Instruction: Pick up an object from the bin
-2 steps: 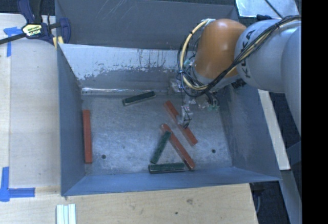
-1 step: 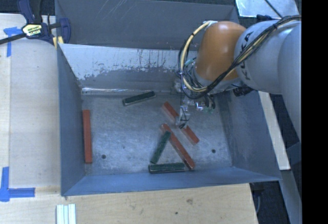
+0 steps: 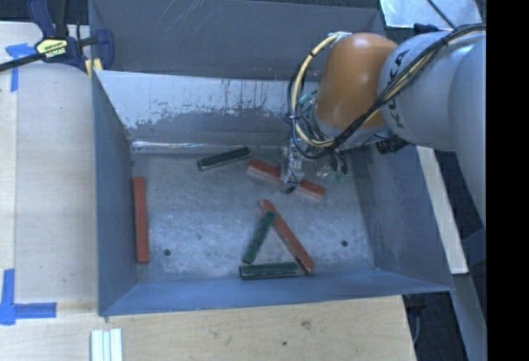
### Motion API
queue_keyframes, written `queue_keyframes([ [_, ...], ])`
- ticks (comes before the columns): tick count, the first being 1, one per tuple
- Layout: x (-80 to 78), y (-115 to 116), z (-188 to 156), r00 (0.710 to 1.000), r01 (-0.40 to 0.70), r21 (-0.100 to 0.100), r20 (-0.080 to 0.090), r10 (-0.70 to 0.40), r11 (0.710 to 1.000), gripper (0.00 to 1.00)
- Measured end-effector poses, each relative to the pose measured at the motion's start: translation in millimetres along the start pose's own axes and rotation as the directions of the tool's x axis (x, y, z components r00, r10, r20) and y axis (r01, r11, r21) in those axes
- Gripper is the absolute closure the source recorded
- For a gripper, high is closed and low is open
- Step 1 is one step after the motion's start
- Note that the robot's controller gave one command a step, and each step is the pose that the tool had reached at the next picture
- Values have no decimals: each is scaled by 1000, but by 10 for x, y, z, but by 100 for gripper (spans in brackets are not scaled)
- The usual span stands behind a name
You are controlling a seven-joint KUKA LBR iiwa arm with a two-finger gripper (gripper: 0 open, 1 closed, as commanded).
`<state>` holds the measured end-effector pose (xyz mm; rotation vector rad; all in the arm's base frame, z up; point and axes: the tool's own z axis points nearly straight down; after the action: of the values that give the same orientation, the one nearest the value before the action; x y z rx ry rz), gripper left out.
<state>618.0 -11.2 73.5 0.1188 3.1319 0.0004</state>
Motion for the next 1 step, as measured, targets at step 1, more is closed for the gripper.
queue_keyframes([
  [1,14,-1,21,1000,0,0,-4,0,1000,0],
])
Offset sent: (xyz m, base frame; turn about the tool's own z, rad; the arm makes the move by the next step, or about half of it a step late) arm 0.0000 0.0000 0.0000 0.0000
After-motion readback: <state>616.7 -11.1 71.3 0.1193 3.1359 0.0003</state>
